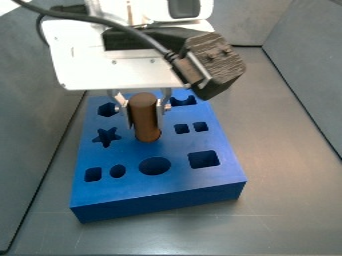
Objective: Pick up the round object. Move up. Place the round object on the fixture. Regrasp the round object. Move to above the board. Insert the round object.
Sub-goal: Insert the round object.
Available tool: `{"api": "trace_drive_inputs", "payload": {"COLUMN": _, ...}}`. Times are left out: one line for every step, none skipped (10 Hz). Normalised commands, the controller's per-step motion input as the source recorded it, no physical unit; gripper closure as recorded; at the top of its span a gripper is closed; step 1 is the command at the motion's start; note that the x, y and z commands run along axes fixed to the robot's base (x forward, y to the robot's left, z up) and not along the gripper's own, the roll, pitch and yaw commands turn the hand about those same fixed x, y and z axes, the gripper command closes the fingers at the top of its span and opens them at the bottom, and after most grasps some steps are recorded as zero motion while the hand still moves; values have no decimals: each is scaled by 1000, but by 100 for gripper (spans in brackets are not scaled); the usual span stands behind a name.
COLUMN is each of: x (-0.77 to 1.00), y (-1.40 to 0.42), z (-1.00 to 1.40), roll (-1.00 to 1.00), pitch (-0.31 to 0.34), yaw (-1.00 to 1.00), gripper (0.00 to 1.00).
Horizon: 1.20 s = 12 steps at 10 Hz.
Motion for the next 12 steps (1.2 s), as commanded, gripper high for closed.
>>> {"api": "trace_drive_inputs", "payload": {"x": 0, "y": -223, "z": -203, "roll": 1000, "pitch": -451, "yaw": -114, "gripper": 100}}
{"api": "trace_drive_inputs", "payload": {"x": 0, "y": -300, "z": -100, "roll": 1000, "pitch": -386, "yaw": -109, "gripper": 100}}
{"api": "trace_drive_inputs", "payload": {"x": 0, "y": -23, "z": 0, "roll": 260, "pitch": 0, "yaw": -37, "gripper": 100}}
{"api": "trace_drive_inputs", "payload": {"x": 0, "y": 0, "z": 0, "roll": 0, "pitch": -9, "yaw": 0, "gripper": 100}}
{"api": "trace_drive_inputs", "payload": {"x": 0, "y": 0, "z": -411, "roll": 129, "pitch": 54, "yaw": 0, "gripper": 100}}
{"api": "trace_drive_inputs", "payload": {"x": 220, "y": 0, "z": -743, "roll": 17, "pitch": 483, "yaw": -9, "gripper": 100}}
{"api": "trace_drive_inputs", "payload": {"x": 274, "y": 0, "z": -794, "roll": -6, "pitch": 440, "yaw": -137, "gripper": 100}}
{"api": "trace_drive_inputs", "payload": {"x": 246, "y": 0, "z": -666, "roll": -103, "pitch": 506, "yaw": -214, "gripper": 100}}
{"api": "trace_drive_inputs", "payload": {"x": 0, "y": 0, "z": -151, "roll": 0, "pitch": 131, "yaw": 0, "gripper": 100}}
{"api": "trace_drive_inputs", "payload": {"x": 0, "y": 0, "z": 0, "roll": -49, "pitch": 0, "yaw": 0, "gripper": 100}}
{"api": "trace_drive_inputs", "payload": {"x": 0, "y": 0, "z": -54, "roll": 0, "pitch": 0, "yaw": 0, "gripper": 100}}
{"api": "trace_drive_inputs", "payload": {"x": 29, "y": 0, "z": -754, "roll": -49, "pitch": 231, "yaw": -20, "gripper": 100}}
